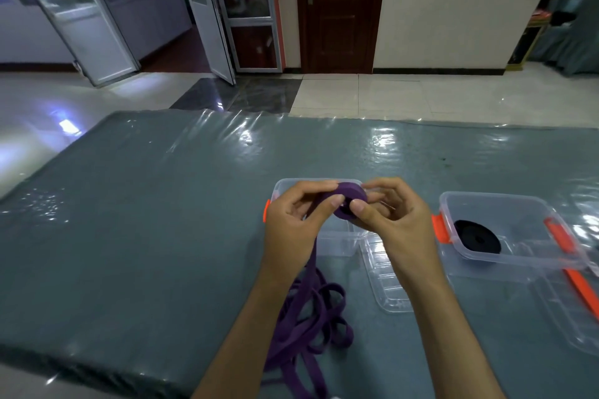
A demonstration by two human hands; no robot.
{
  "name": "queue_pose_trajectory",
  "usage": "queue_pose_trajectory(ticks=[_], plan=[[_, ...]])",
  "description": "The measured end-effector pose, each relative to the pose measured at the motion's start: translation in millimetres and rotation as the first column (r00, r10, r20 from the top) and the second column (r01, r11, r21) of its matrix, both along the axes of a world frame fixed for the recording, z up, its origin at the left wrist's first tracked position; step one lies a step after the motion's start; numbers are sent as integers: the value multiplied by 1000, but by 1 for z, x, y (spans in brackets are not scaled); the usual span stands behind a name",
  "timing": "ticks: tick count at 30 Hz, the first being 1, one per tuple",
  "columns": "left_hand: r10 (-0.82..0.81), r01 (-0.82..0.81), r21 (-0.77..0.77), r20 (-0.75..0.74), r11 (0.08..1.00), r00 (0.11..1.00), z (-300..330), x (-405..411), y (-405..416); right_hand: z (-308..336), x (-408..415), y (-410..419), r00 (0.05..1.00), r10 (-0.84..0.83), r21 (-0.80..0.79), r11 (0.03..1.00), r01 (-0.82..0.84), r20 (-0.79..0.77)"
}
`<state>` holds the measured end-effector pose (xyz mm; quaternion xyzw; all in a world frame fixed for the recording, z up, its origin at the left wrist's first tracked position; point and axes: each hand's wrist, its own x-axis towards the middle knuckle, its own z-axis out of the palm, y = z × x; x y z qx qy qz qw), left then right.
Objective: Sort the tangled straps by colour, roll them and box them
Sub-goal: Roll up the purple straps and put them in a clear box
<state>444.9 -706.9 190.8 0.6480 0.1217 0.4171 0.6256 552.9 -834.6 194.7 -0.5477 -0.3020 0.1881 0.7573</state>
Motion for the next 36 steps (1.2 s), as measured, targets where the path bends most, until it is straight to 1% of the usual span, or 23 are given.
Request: queue_pose_trajectory(ticks=[2,3,6,8,12,14,18,19,21,22,25,28,30,33,36], plan=[[0,0,-16,17,1000,1000,-3,0,-3,3,-4,0,1000,0,20,1000,0,19],[-8,9,-19,9,1000,1000,-3,-1,-4,3,-6,0,1000,-13,45,999,13,4],[-44,45,36,-39,998,998,1,-4,-1,1,-12,3,999,-37,77,996,39,-26],[-34,38,65,-53,997,998,6,-5,0,-1,-12,3,1000,-28,45,999,28,5],[24,-24,8,-48,1000,999,6,-4,-2,-1,-4,-1,996,-40,-50,998,44,74],[15,-15,-15,-26,1000,1000,3,-2,-4,1,-5,0,995,-68,-28,997,70,79],[-45,44,-47,-16,998,999,3,-1,0,-4,-13,9,995,-91,61,994,88,37],[-58,57,-28,-27,998,998,4,-1,4,-5,-12,10,996,-79,47,996,77,34],[-60,66,73,-81,995,995,5,-2,12,-5,-5,8,998,-43,-21,999,44,48],[-55,65,94,-107,993,993,6,-2,14,-4,-1,6,999,-22,-48,999,24,45],[-43,40,-20,-142,999,989,5,1,11,4,9,0,999,8,-60,998,-6,36],[-89,82,-53,-147,995,985,2,4,9,2,8,5,990,-92,-11,996,93,108],[-119,114,-43,-140,993,983,3,7,12,-3,3,12,986,-140,31,990,138,85],[-141,141,-14,-108,990,984,9,8,21,-5,2,15,997,-71,31,997,71,-13],[-108,106,-25,-69,994,992,13,7,26,1,14,9,1000,28,-35,999,-27,9]])
